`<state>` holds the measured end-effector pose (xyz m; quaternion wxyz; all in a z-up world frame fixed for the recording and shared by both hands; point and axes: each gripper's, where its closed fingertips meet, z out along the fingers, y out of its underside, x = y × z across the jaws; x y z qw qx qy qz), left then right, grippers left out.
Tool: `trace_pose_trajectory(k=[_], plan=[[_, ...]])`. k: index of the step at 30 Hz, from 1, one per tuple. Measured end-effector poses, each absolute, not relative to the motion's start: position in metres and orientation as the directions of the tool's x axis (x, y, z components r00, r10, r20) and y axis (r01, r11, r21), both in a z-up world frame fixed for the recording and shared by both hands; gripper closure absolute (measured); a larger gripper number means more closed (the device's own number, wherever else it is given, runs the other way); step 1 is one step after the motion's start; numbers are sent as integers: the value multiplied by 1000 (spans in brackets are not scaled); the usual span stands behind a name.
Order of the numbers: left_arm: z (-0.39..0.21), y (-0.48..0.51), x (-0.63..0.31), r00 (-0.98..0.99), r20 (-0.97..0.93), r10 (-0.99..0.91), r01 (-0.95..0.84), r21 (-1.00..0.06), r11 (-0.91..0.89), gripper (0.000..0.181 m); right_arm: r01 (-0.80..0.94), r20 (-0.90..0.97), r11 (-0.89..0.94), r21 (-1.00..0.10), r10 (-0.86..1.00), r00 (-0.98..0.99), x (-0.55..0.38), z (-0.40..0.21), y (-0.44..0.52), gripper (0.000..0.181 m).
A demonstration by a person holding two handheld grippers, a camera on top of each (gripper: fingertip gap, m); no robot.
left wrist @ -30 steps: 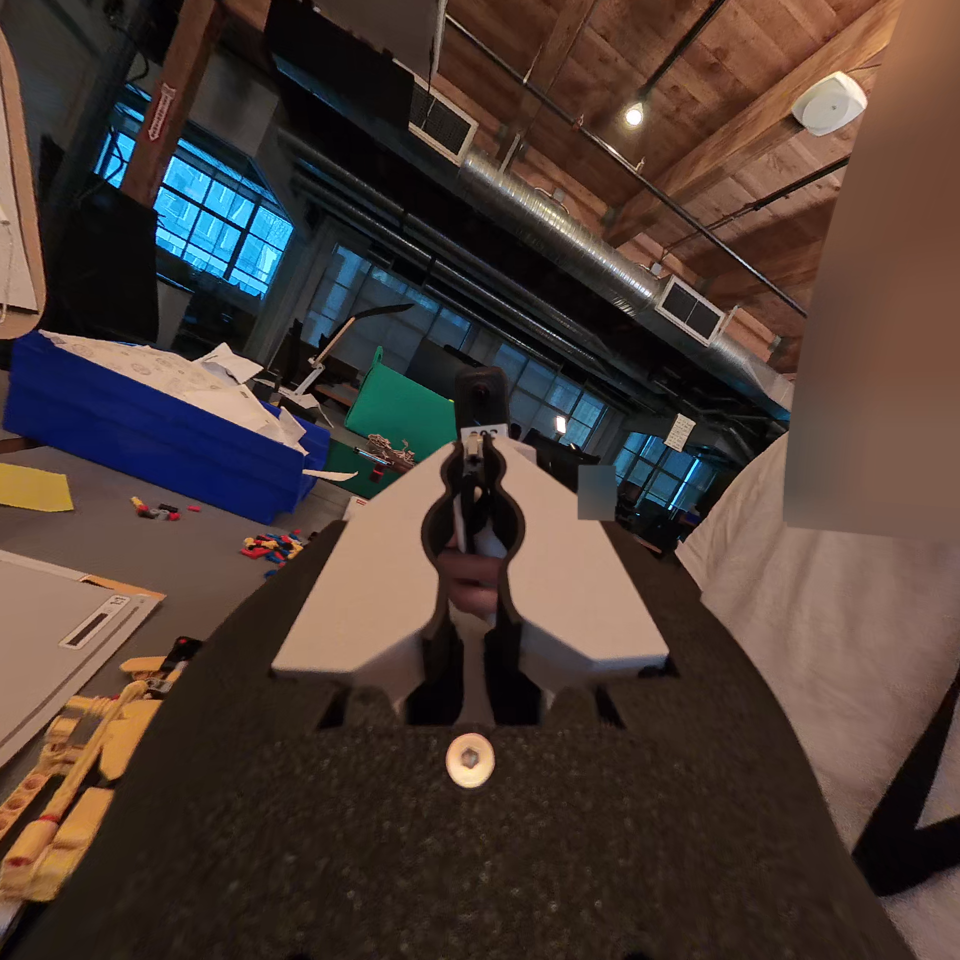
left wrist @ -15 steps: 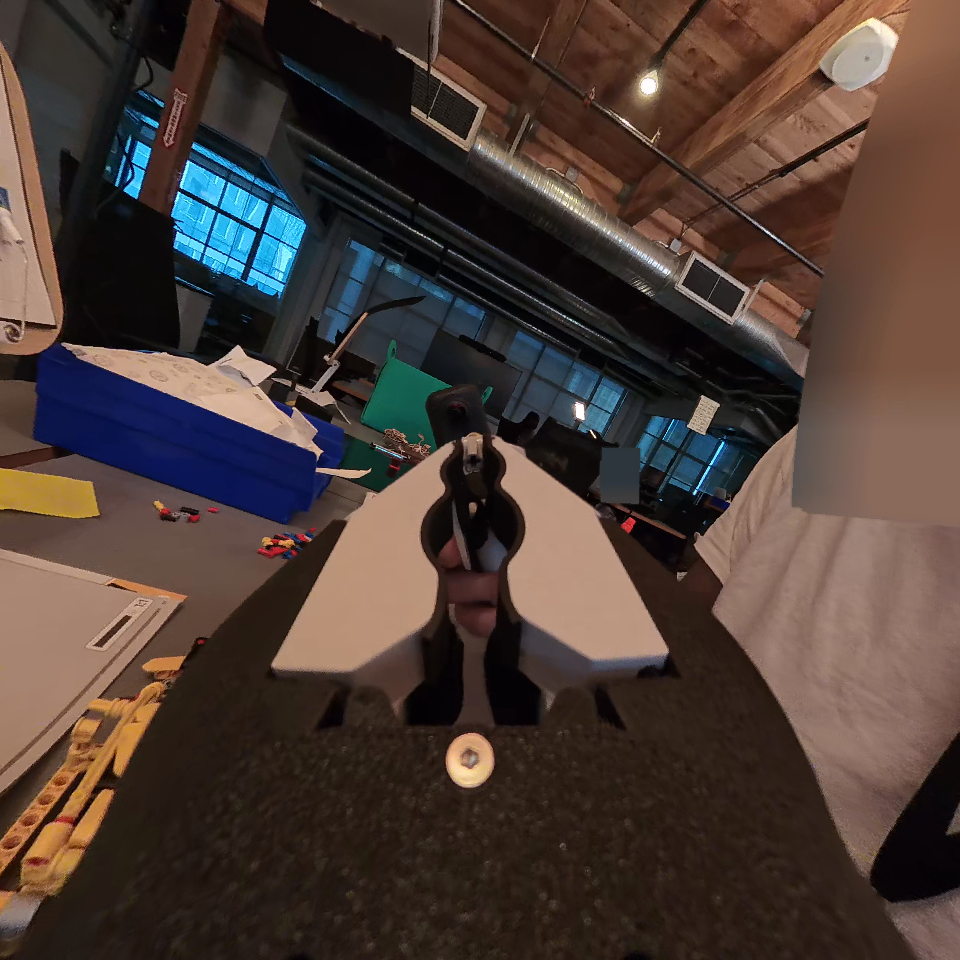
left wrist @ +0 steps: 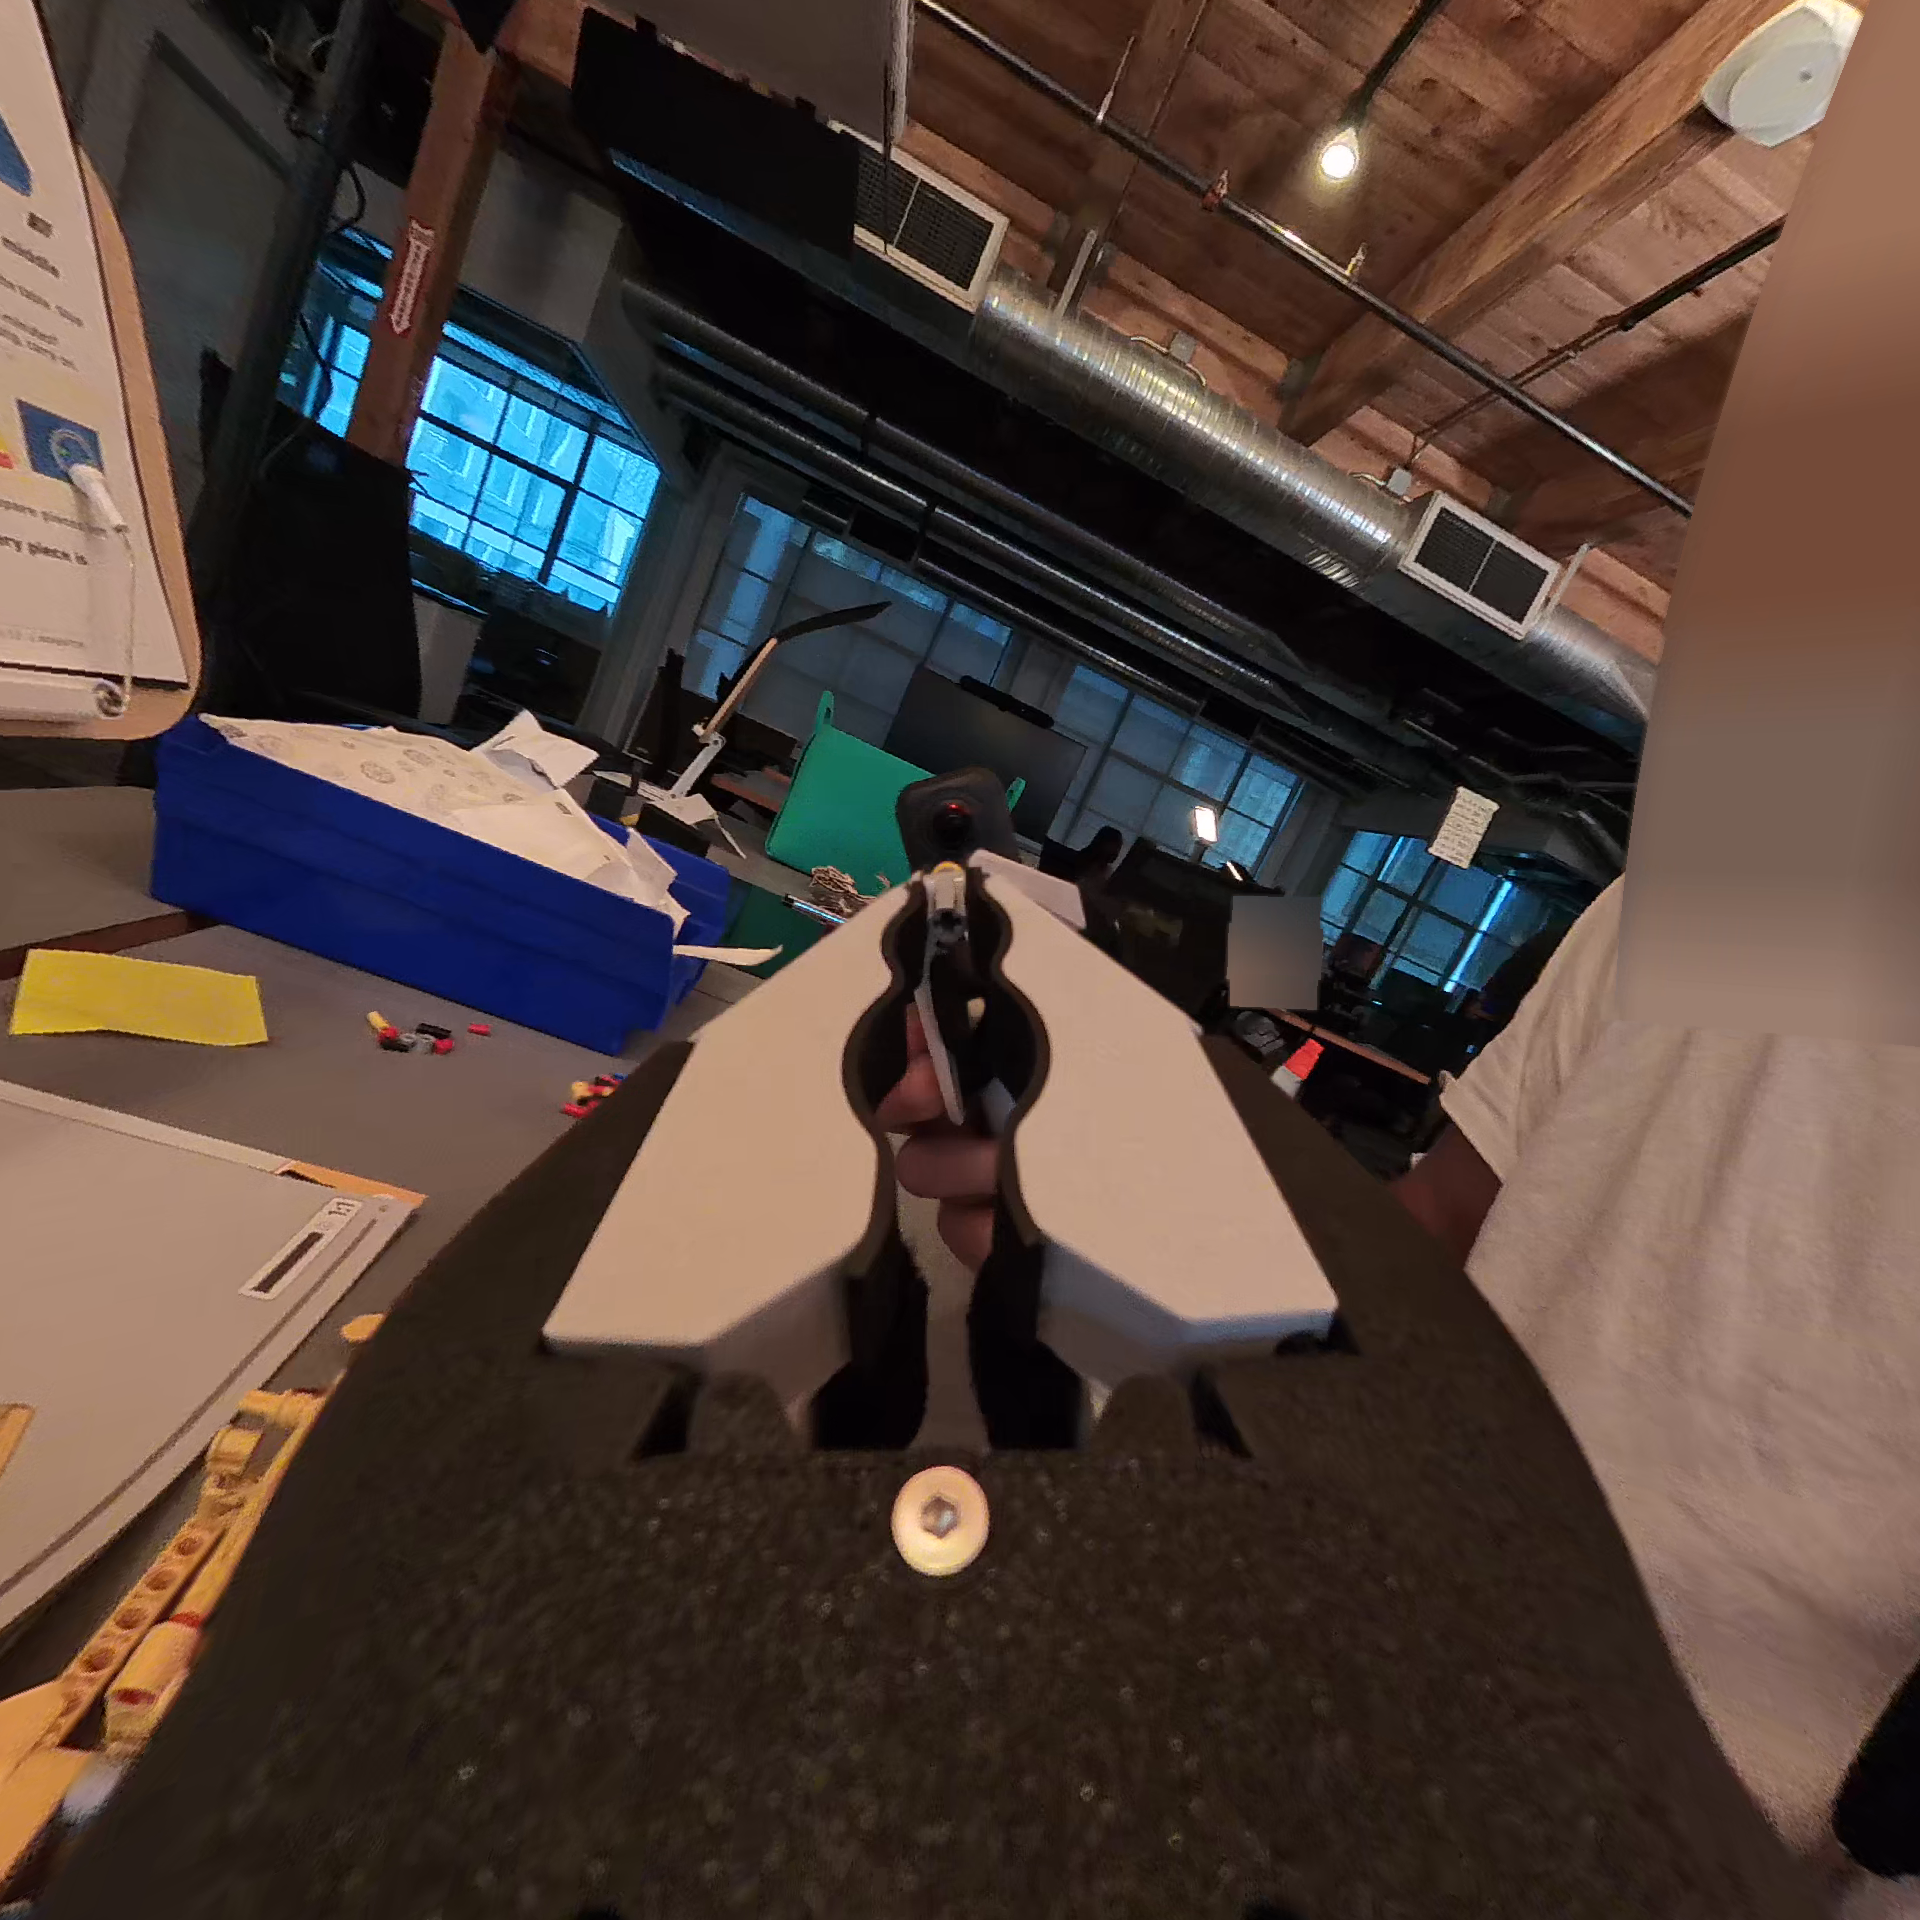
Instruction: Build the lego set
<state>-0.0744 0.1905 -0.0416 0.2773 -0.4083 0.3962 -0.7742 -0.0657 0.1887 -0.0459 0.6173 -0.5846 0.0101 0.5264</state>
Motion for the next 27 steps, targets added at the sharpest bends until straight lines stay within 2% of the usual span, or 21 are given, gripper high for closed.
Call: trace_pose_trajectory(k=[5, 10, 17, 22, 27], plan=[[-40, 190, -72, -476, 390, -789, 150, -847, -510, 174, -616, -556, -136, -776, 610, 565, -62, -44, 190, 177], [-38, 187, -73, -519, 408, -751, 137, -828, -544, 174, -619, -563, -179, -765, 654, 506, -66, -40, 187, 177], [-50, 180, -77, -543, 402, -737, 15, -873, -487, 175, -357, -419, -242, -902, 684, 597, -71, -55, 179, 177], [-54, 175, -79, -571, 411, -711, -29, -875, -483, 174, -231, -345, -256, -939, 701, 624, -73, -60, 174, 178], [-58, 173, -76, -543, 377, -751, -26, -901, -433, 174, -342, -438, -282, -896, 688, 578, -71, -61, 173, 178]])
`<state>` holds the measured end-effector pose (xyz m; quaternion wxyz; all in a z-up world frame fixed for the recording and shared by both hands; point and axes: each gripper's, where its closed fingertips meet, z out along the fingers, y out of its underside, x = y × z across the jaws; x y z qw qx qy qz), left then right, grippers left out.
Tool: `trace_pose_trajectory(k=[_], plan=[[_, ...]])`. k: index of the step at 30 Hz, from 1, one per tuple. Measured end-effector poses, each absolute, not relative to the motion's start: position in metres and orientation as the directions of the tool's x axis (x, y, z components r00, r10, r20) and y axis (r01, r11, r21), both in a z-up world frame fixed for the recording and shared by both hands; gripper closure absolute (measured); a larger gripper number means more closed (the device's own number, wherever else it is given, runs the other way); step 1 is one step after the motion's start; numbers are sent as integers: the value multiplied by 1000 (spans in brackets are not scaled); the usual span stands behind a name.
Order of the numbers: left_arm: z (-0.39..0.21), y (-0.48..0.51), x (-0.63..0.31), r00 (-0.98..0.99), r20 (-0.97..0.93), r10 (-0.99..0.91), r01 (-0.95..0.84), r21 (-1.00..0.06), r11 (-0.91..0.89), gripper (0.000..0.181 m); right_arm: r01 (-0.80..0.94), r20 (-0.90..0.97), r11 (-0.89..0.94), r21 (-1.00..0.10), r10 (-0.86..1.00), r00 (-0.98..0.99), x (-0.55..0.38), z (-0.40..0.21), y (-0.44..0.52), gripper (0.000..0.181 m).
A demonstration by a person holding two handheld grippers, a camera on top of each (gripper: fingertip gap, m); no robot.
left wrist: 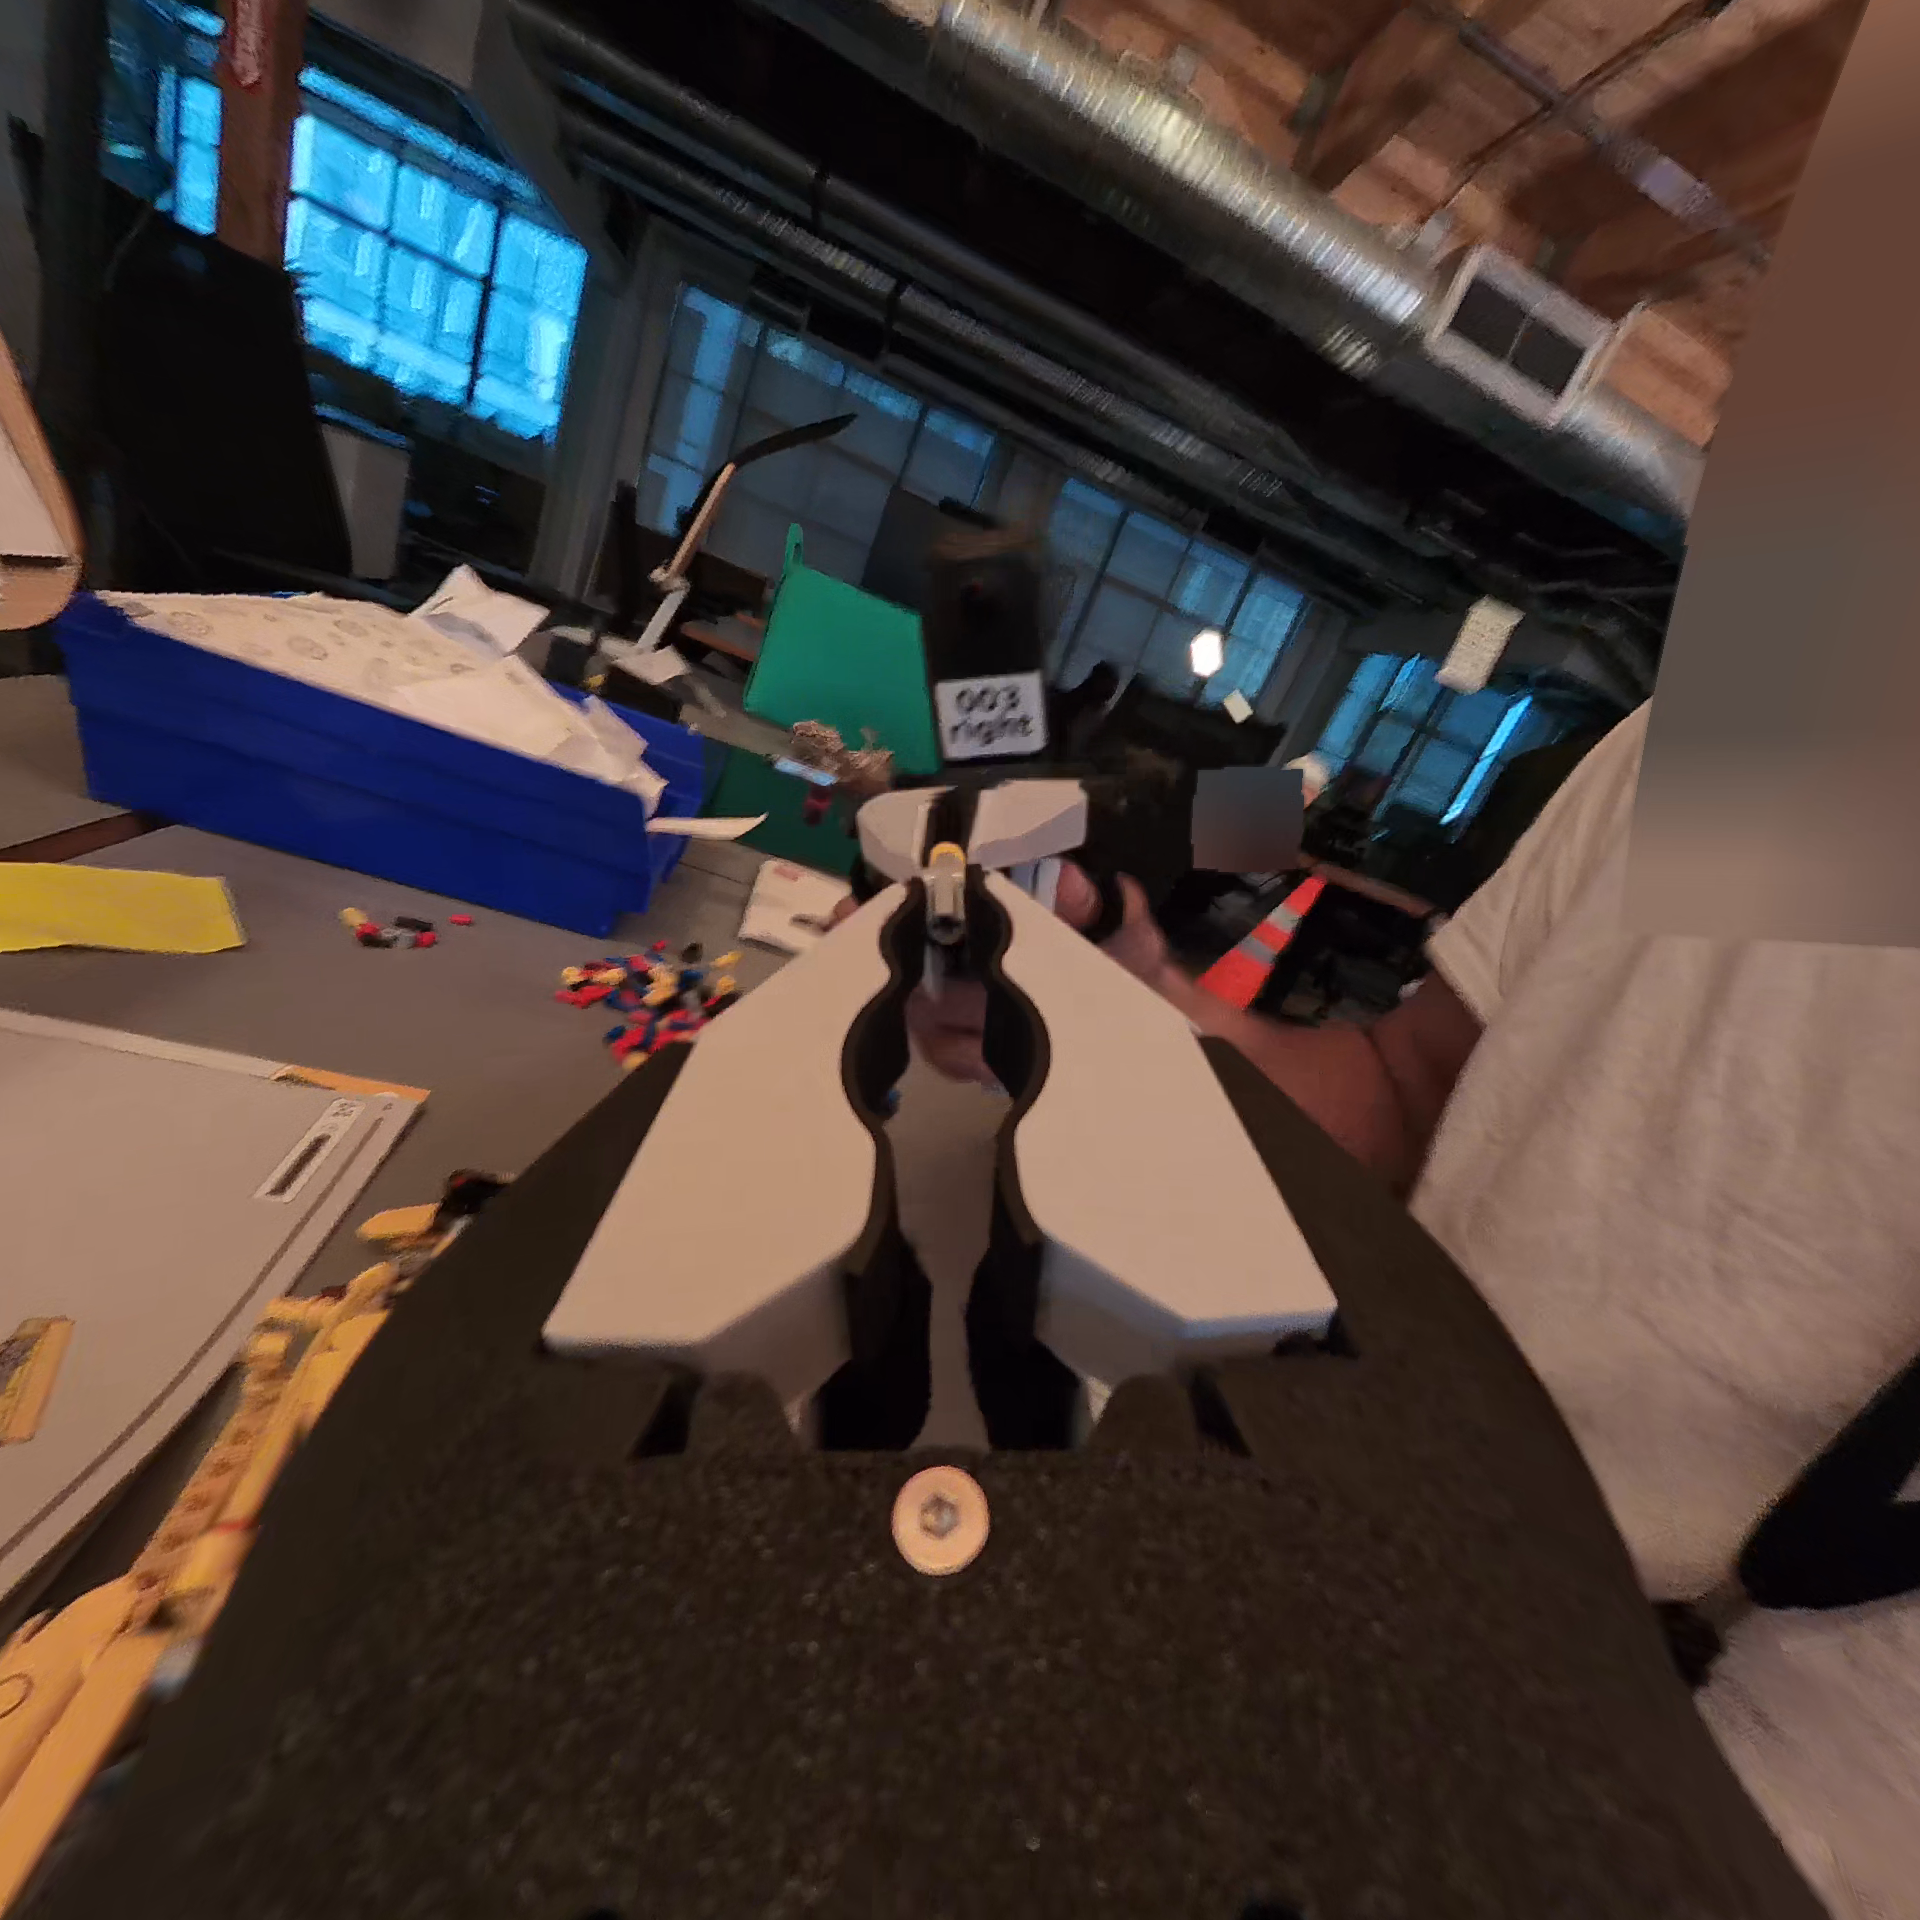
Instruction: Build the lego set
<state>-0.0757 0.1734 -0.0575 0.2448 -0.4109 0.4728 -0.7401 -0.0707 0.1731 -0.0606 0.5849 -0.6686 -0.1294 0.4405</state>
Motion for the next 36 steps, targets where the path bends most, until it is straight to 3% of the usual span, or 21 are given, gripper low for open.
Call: trace_pose_trajectory(k=[2, 10, 14, 16, 18, 23, 28, 33, 36], plan=[[-66, 172, -72, -505, 343, -792, -53, -928, -368, 174, -319, -440, -305, -897, 666, 602, -68, -71, 174, 177], [-68, 167, -69, -533, 379, -757, -67, -910, -409, 174, -341, -453, -305, -890, 681, 576, -65, -72, 169, 177], [-61, 177, -67, -566, 489, -664, -53, -825, -562, 175, -321, -380, -223, -921, 695, 611, -63, -65, 175, 175], [-62, 184, -65, -564, 530, -633, -50, -788, -614, 175, -279, -320, -176, -944, 692, 647, -59, -63, 180, 161], [-65, 190, -63, -549, 556, -624, -57, -770, -636, 174, -227, -265, -144, -963, 659, 704, -51, -65, 186, 160], [-82, 238, -64, -356, 664, -658, -22, -710, -704, 174, -116, -163, -122, -986, 532, 831, -21, -73, 219, 159], [-131, 319, -91, -45, 835, -549, 23, -548, -836, 174, -115, -154, -184, -976, 214, 965, 49, -129, 258, 156], [-138, 346, -110, -18, 885, -465, 95, -461, -882, 174, 72, 24, -329, -942, 147, 989, 59, -182, 249, 166], [-141, 343, -107, -27, 890, -456, 69, -453, -889, 174, 62, -5, -370, -927, 179, 984, 49, -187, 252, 167]])
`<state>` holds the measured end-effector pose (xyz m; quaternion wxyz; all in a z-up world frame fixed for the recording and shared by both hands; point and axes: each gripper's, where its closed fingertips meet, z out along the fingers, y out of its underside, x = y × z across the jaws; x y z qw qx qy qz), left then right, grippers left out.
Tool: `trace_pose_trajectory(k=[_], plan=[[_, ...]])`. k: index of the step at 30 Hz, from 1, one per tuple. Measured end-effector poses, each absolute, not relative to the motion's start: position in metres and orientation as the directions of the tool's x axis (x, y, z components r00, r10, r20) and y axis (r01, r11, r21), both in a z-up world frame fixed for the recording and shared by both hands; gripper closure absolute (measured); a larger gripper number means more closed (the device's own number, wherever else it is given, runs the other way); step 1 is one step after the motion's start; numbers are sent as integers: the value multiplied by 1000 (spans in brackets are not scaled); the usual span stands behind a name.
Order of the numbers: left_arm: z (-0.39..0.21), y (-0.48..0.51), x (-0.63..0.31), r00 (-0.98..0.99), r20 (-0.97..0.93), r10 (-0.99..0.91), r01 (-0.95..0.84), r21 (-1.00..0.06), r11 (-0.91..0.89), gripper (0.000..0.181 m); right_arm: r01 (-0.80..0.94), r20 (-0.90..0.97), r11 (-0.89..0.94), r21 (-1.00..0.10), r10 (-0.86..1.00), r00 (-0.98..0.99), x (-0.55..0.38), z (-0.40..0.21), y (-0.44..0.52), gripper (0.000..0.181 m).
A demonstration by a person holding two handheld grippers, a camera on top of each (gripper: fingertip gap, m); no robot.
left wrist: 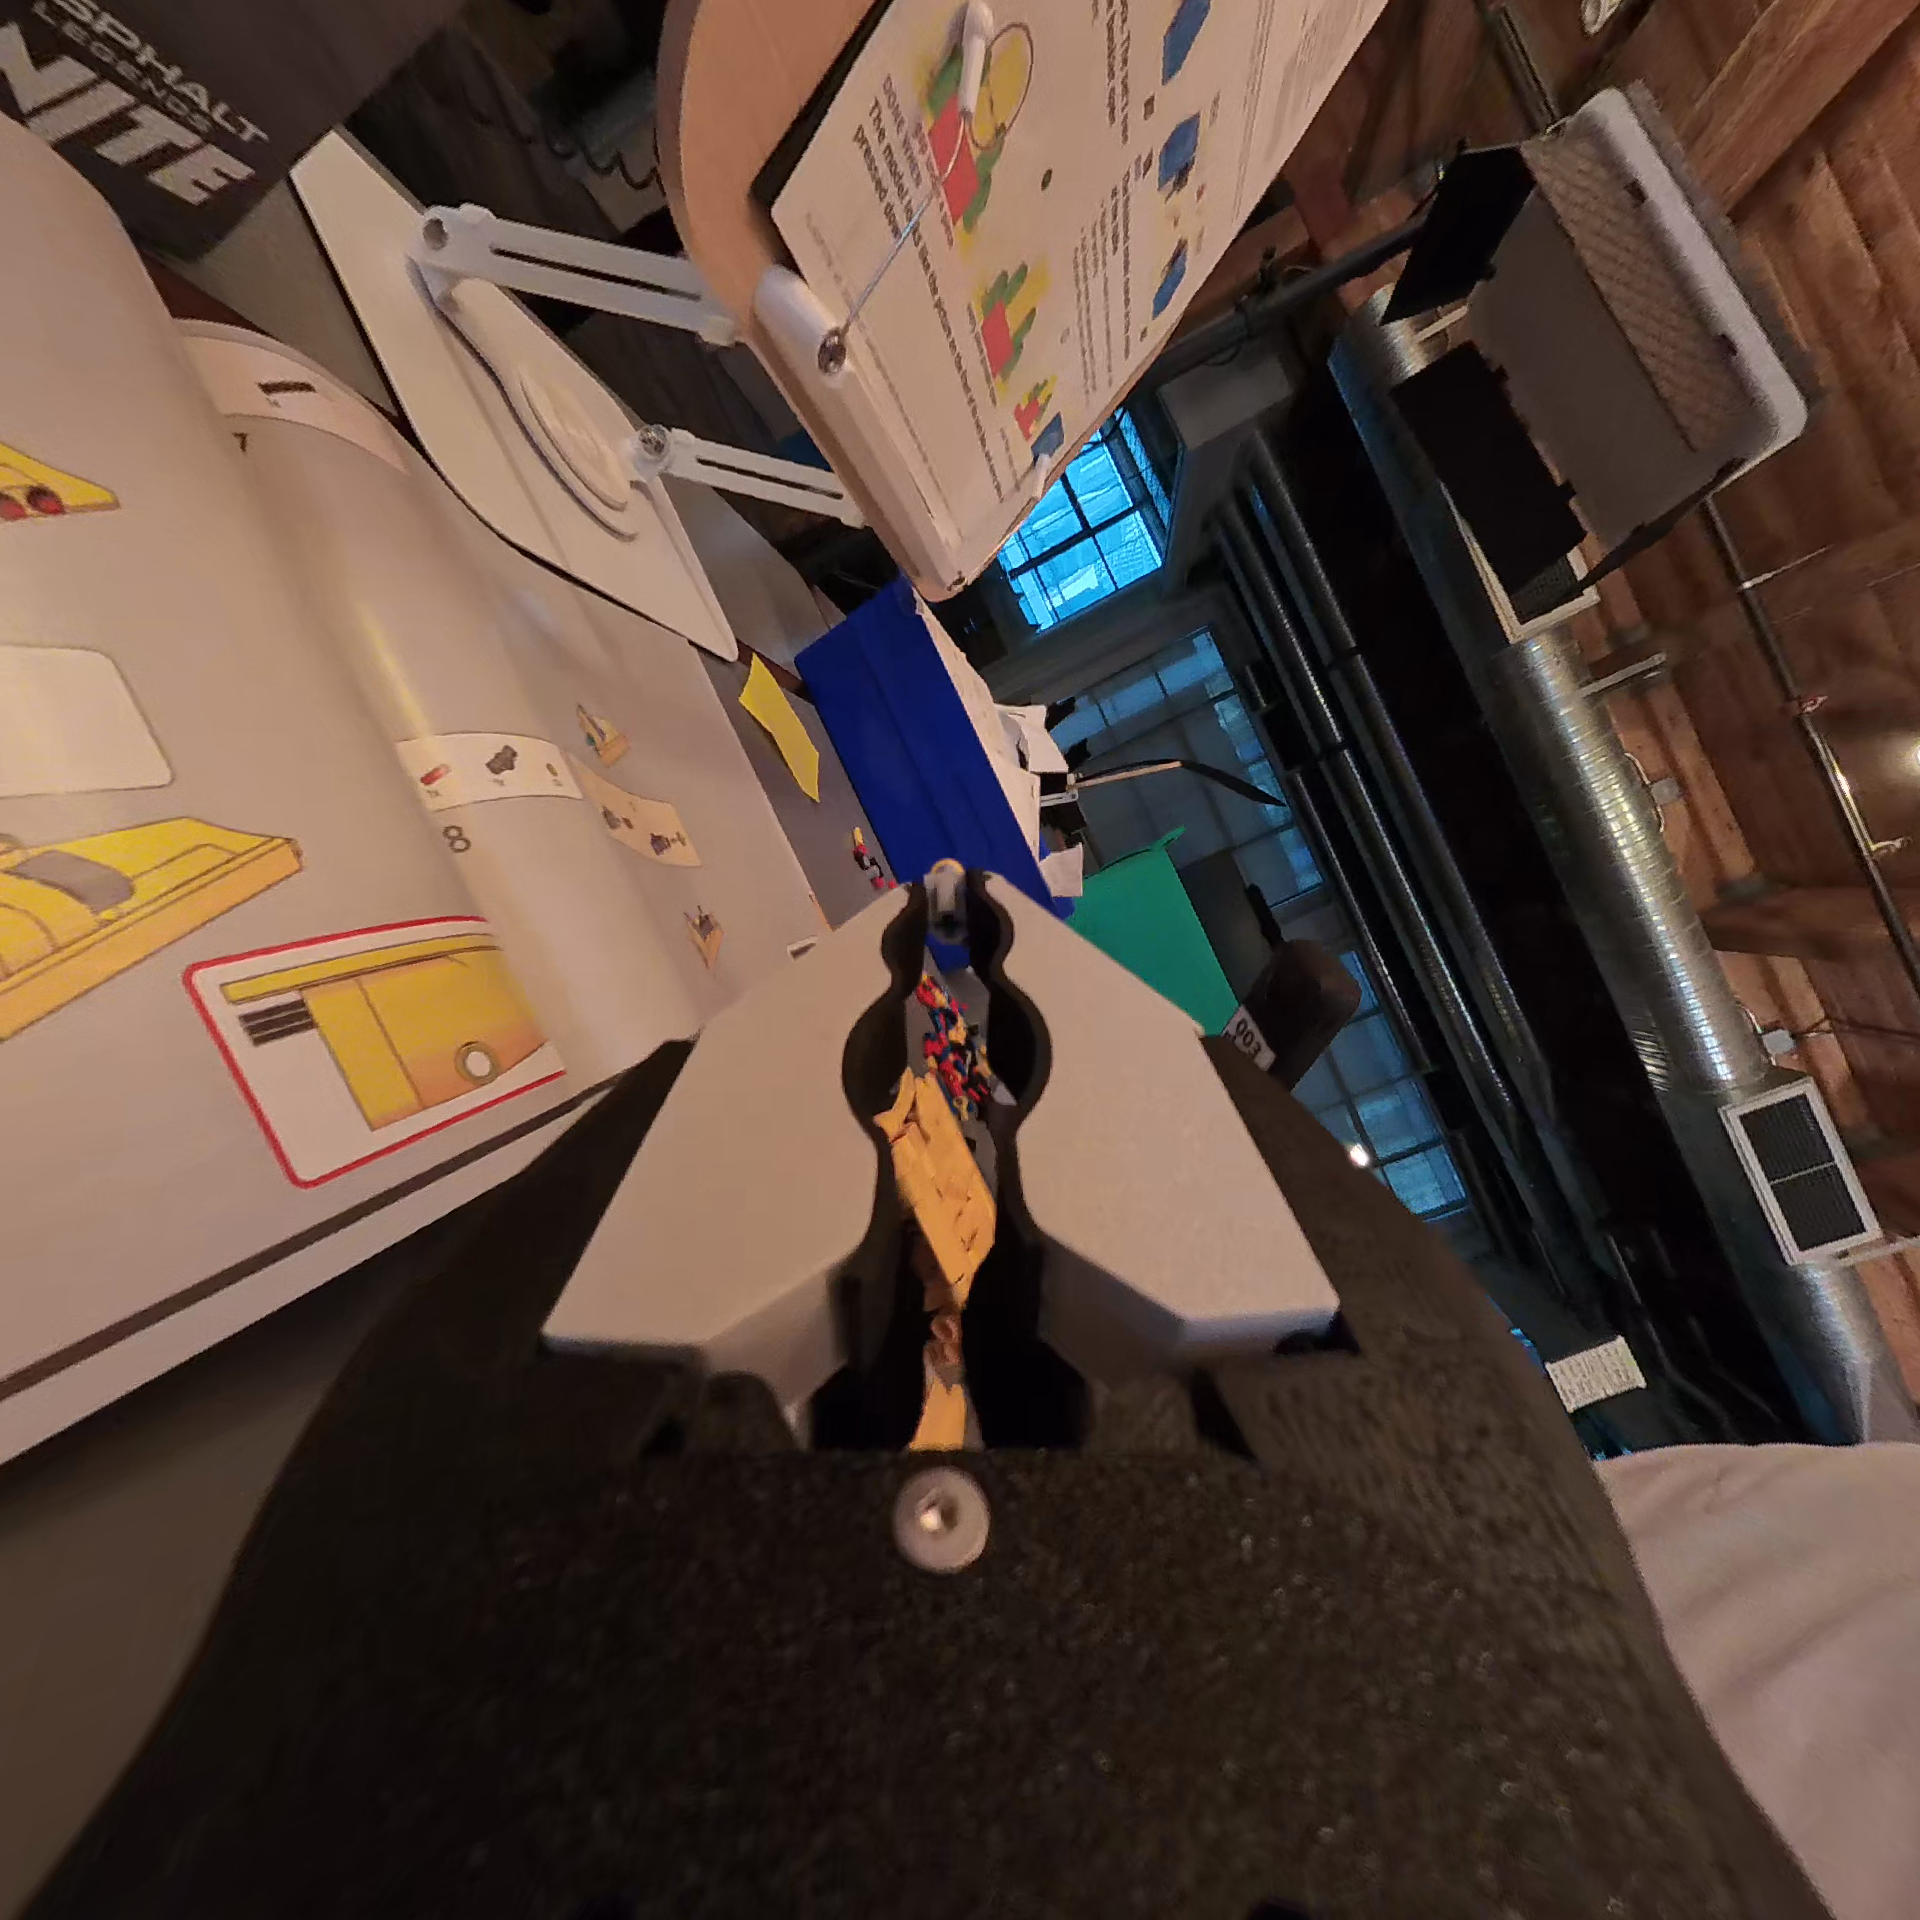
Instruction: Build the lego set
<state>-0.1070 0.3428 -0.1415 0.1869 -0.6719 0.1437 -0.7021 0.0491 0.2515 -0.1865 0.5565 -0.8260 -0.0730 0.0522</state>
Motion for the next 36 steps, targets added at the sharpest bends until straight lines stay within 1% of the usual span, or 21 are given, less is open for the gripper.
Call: trace_pose_trajectory(k=[5, 8, 11, 15, 17, 19, 21, 22, 24, 26, 28, 33, 36], plan=[[-142, 336, -103, -49, 889, -456, 31, -455, -890, 174, 96, 18, -378, -921, 204, 979, 42, -192, 252, 166], [-139, 333, -103, -37, 868, -495, 17, -495, -869, 174, 90, 17, -373, -923, 195, 981, 46, -190, 251, 167], [-139, 327, -99, -16, 845, -535, -12, -535, -845, 174, 52, -31, -375, -925, 212, 977, 42, -189, 251, 167], [-129, 314, -94, -76, 839, -539, -26, -542, -840, 174, 74, -17, -366, -927, 240, 971, 34, -186, 250, 169], [-119, 301, -91, -163, 839, -519, -56, -533, -844, 174, 89, -9, -308, -947, 304, 953, 21, -173, 248, 168], [-109, 279, -88, -269, 834, -483, -129, -528, -840, 174, 96, 4, -192, -977, 431, 902, -6, -148, 240, 164], [-101, 256, -86, -351, 824, -446, -208, -532, -820, 175, 117, 58, -73, -990, 552, 832, -36, -128, 226, 160], [-98, 245, -85, -378, 821, -428, -244, -535, -809, 174, 133, 92, -28, -991, 583, 808, -47, -121, 221, 158], [-97, 227, -83, -409, 820, -401, -305, -537, -786, 174, 172, 142, 8, -985, 600, 788, -62, -117, 216, 154], [-96, 214, -82, -427, 821, -379, -352, -538, -766, 174, 203, 164, 3, -979, 600, 783, -69, -119, 215, 151], [-98, 210, -79, -409, 822, -397, -361, -545, -757, 175, 198, 168, 21, -980, 619, 767, -78, -114, 210, 151], [-103, 200, -72, -403, 834, -378, -394, -531, -751, 175, 265, 241, 41, -963, 566, 788, -81, -112, 210, 160], [-104, 190, -69, -411, 838, -359, -419, -523, -742, 175, 270, 261, 69, -960, 558, 787, -85, -109, 208, 170]])
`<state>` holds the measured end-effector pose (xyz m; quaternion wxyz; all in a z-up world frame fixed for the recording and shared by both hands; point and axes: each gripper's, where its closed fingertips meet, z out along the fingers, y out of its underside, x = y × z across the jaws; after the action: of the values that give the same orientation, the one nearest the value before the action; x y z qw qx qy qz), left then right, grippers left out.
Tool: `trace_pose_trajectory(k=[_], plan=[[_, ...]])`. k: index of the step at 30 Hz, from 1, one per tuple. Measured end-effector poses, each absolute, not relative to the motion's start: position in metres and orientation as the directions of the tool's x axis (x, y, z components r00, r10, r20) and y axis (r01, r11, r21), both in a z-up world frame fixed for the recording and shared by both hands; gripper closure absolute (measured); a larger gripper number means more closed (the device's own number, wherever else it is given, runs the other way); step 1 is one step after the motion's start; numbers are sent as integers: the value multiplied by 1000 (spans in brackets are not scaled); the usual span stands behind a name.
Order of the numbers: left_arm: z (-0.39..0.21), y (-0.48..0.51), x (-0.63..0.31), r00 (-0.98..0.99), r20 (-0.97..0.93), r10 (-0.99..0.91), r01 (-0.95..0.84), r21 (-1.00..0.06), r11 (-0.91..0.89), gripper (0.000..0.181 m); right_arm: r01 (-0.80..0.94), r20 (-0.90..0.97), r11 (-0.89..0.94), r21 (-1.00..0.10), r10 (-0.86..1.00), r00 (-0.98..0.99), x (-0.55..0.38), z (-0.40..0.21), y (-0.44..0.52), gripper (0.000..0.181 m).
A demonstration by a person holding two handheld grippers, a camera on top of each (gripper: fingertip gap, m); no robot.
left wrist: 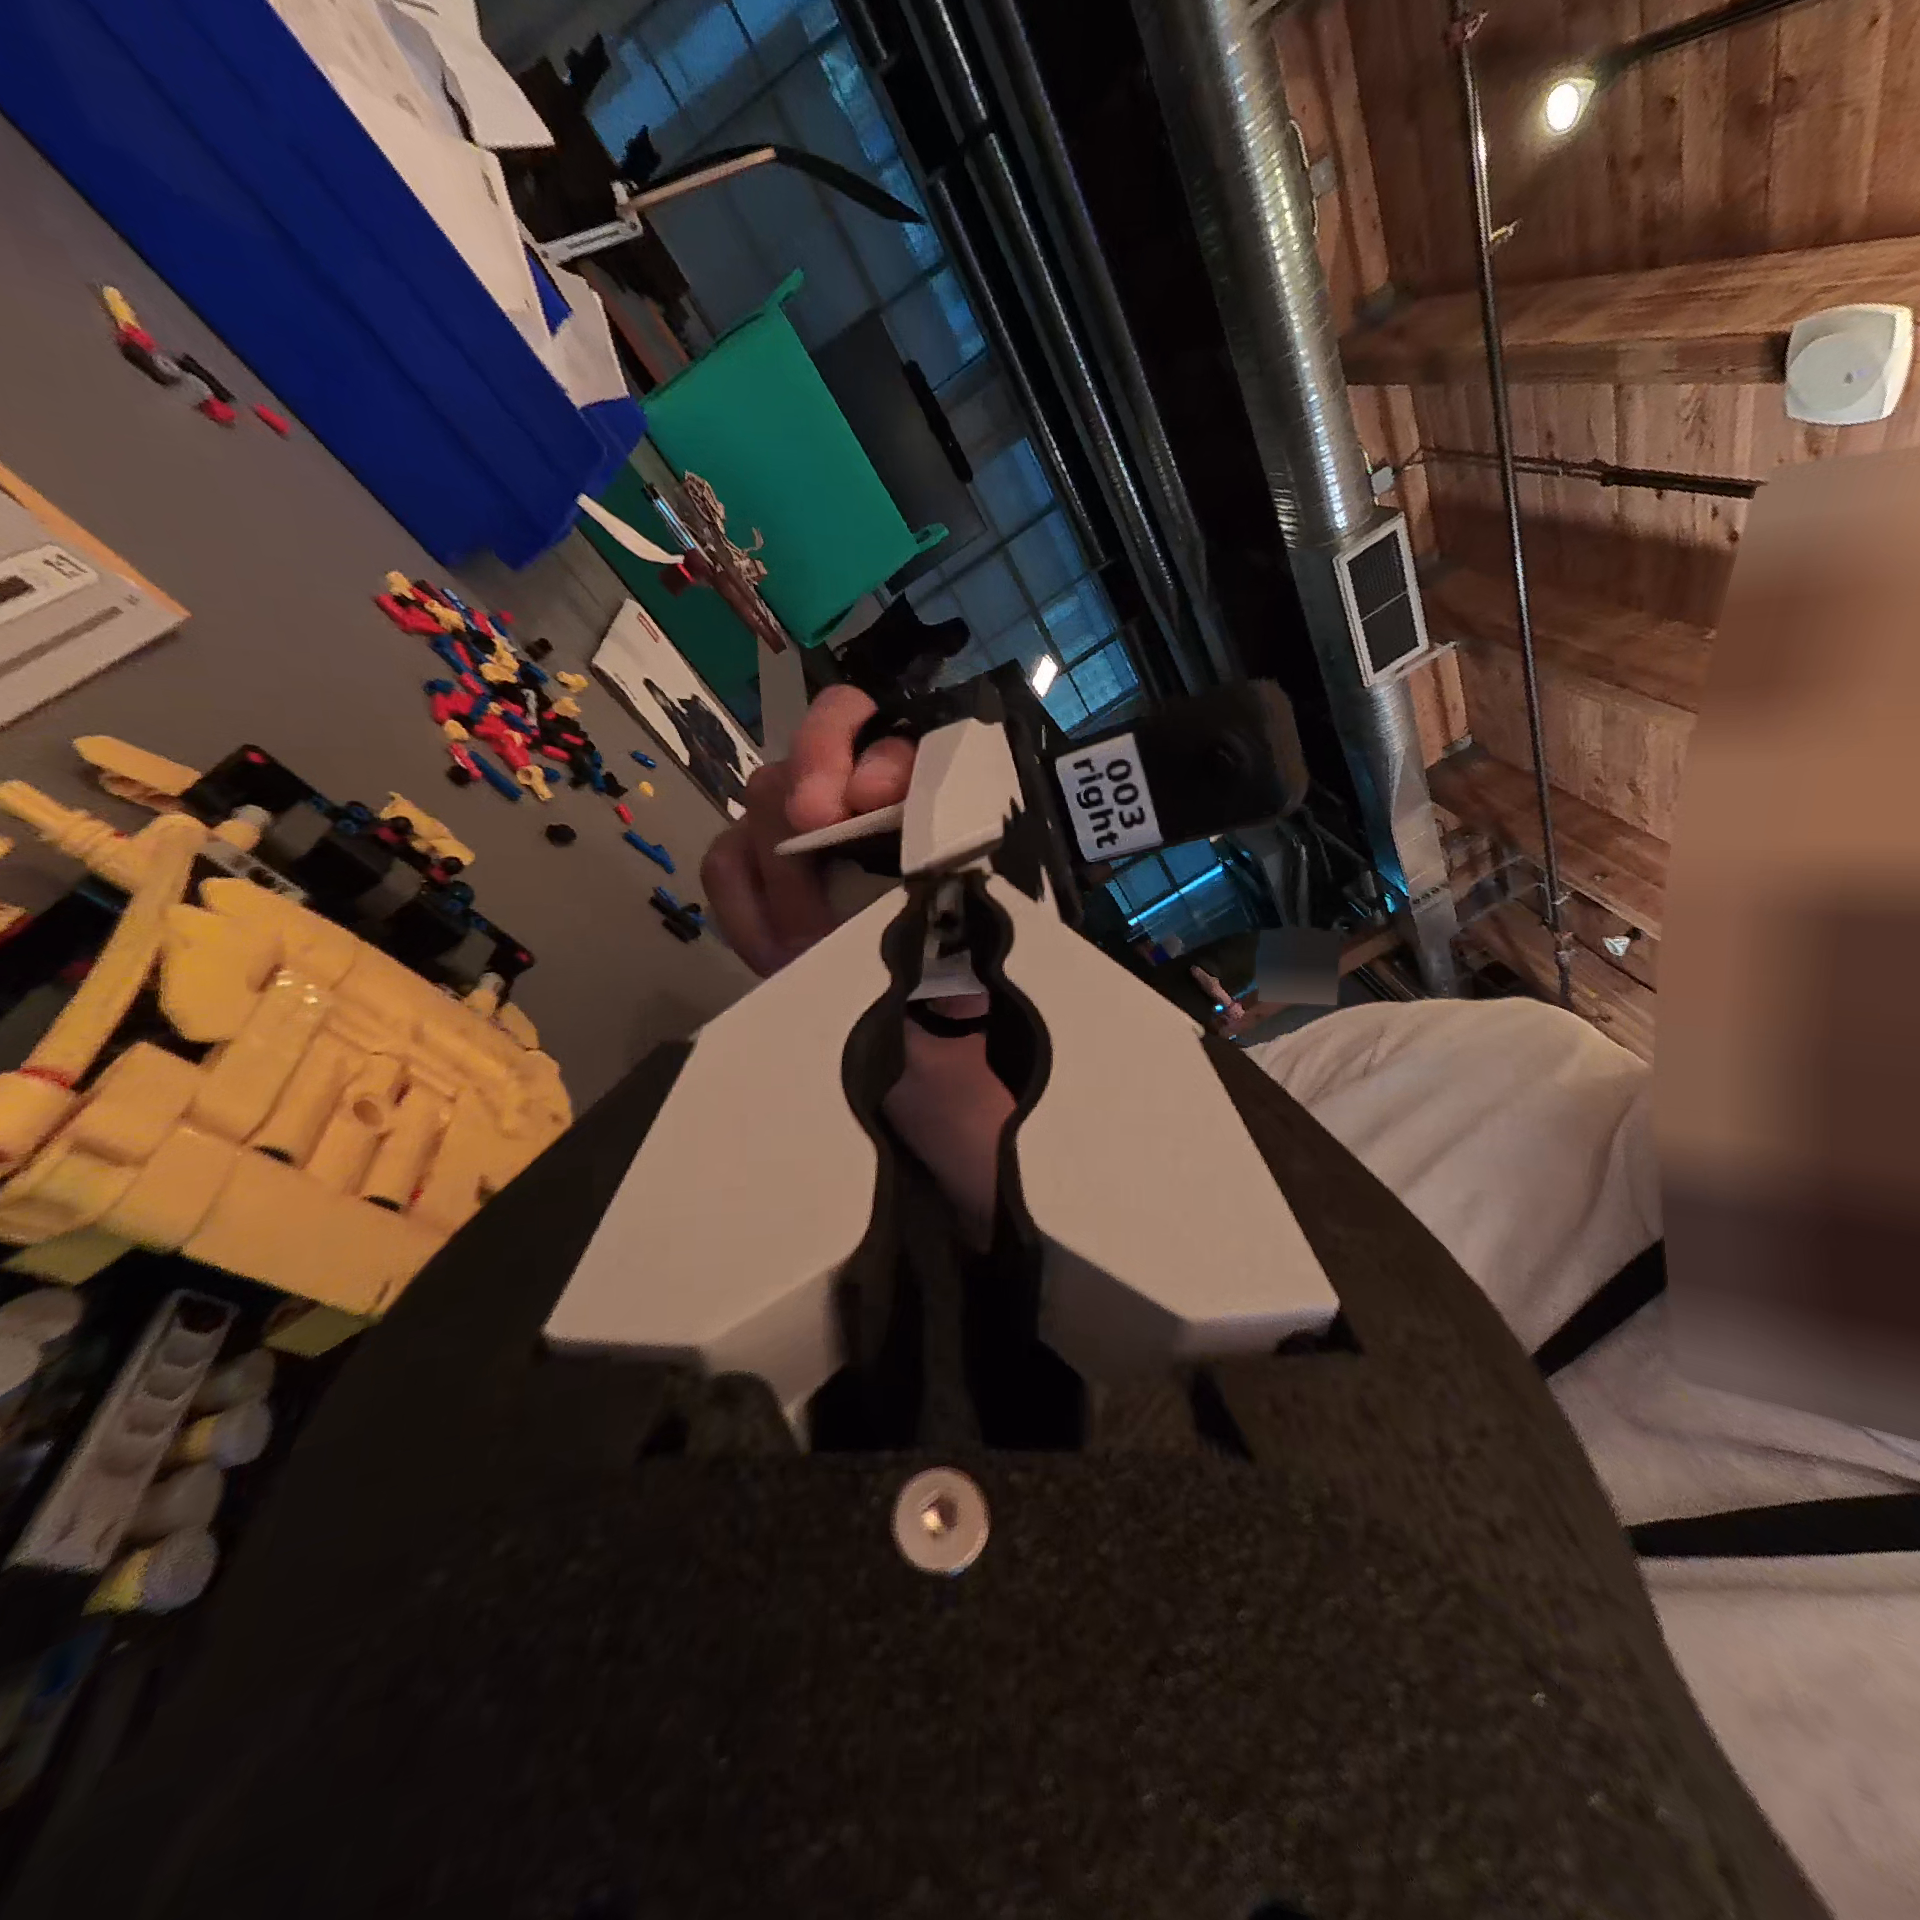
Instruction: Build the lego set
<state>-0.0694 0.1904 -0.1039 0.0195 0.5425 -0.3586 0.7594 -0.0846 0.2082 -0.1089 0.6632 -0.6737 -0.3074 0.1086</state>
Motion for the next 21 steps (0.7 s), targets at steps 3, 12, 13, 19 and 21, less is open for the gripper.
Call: trace_pose_trajectory(k=[3, 12, 13, 19, 21], plan=[[-99, 184, -68, -430, 835, -345, -423, -524, -739, 174, 307, 311, 99, -947, 532, 787, -85, -106, 205, 173], [-152, 140, -95, -303, 595, -744, -518, -759, -395, 166, 290, 166, -150, -945, 542, 824, -110, -158, 154, 175], [-151, 136, -96, -293, 629, -720, -508, -740, -440, 166, 272, 172, -121, -955, 520, 837, -111, -157, 150, 175], [-123, 119, -105, -364, 896, -256, -479, -415, -773, 162, 95, 106, 47, -994, 449, 887, -90, -119, 127, 181], [-128, 117, -107, -358, 892, -276, -472, -428, -771, 162, 82, 57, -29, -996, 500, 864, -89, -128, 122, 181]])
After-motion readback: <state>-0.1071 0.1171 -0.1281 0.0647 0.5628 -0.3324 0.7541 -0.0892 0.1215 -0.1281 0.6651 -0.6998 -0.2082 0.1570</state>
